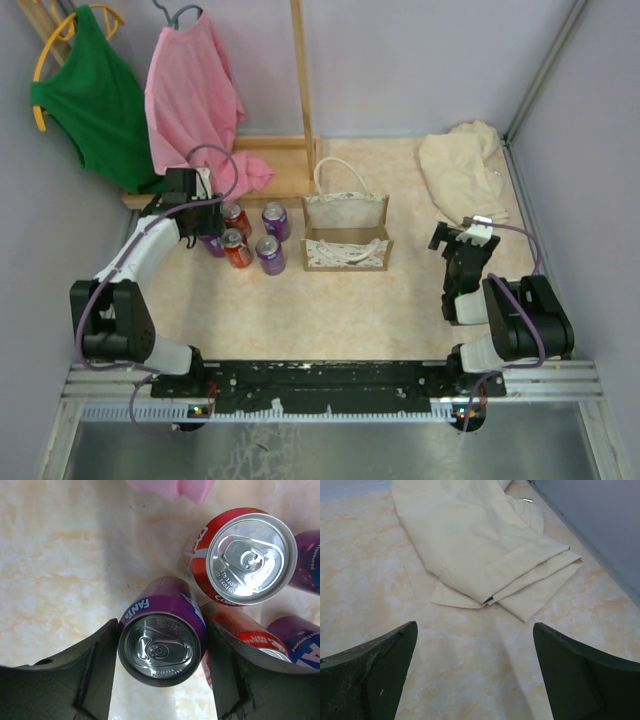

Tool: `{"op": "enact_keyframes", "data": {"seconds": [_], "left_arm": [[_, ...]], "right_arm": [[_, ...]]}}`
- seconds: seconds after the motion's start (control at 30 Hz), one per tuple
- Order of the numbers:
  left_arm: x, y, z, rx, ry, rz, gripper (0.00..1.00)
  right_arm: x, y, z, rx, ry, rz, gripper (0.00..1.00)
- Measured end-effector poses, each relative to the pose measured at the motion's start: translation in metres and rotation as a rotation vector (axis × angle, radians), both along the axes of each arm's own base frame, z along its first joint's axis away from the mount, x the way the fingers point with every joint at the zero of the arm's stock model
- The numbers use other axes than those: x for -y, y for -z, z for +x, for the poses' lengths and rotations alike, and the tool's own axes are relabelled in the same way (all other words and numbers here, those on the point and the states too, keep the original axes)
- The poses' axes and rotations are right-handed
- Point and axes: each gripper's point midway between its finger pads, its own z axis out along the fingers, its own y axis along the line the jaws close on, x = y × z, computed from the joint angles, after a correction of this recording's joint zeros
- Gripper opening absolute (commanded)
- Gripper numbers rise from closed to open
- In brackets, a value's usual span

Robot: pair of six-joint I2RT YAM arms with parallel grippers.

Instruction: Take the beverage out of the canvas bag

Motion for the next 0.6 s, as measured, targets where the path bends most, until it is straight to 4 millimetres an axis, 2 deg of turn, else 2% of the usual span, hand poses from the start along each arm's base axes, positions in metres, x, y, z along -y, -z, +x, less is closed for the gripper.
{"op": "enact_keyframes", "data": {"seconds": [0.1,0.37,0.6], "left_arm": [[0.003,0.012,0.001,-0.032,0.004,-0.015,0.00],[0.018,0.012,0.004,-0.019,0.044,-0.031,0.00],[0.047,0.013,0.004,-0.021,0.125,-0.021,0.00]], "right_arm": [[0.000,0.000,0.000,0.000,0.000,0.000,0.99],[0.000,0.000,0.000,0.000,0.000,0.000,0.99],[0.000,0.000,0.000,0.000,0.000,0.000,0.99]]}}
